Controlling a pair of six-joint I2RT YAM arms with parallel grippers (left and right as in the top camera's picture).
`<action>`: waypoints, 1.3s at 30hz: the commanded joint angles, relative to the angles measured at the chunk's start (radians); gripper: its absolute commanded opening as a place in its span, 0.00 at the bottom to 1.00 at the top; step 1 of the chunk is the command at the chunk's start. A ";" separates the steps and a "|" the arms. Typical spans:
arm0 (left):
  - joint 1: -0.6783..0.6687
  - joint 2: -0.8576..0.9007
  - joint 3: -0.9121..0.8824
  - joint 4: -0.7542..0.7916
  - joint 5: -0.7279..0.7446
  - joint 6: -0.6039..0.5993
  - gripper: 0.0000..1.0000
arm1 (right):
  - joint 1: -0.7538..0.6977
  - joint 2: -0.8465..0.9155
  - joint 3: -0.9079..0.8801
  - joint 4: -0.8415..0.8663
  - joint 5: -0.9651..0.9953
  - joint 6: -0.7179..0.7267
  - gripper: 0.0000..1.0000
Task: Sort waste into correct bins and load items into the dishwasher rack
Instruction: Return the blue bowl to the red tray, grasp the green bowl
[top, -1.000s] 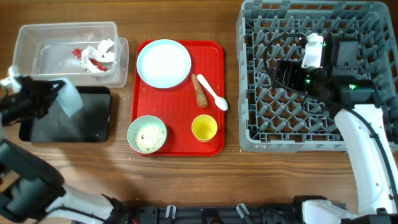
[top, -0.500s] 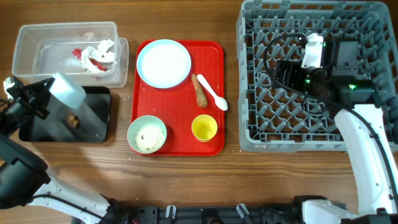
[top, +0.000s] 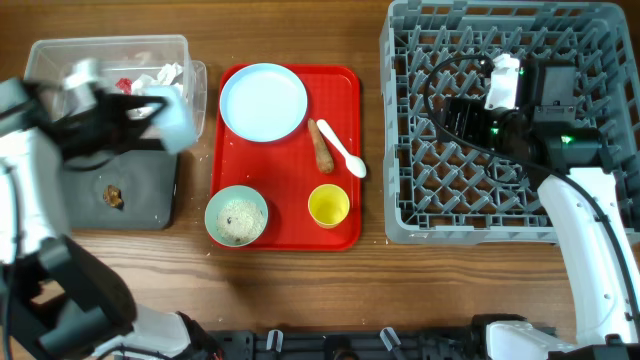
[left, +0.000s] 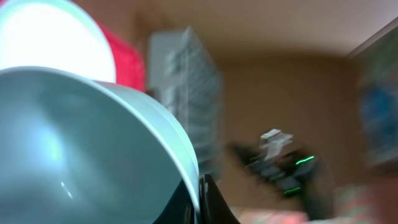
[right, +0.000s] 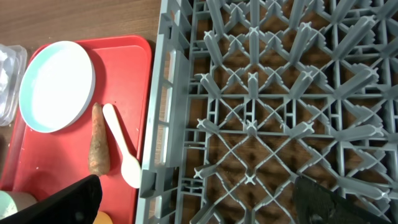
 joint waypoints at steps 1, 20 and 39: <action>-0.248 -0.013 -0.004 0.077 -0.415 -0.009 0.04 | -0.001 0.005 0.022 0.002 -0.006 0.014 1.00; -0.967 0.230 -0.005 0.152 -1.255 -0.057 0.19 | -0.002 0.006 0.022 0.002 -0.006 0.014 1.00; -0.961 0.118 0.074 -0.192 -1.419 -0.708 0.48 | -0.001 0.006 0.022 0.022 -0.006 0.014 1.00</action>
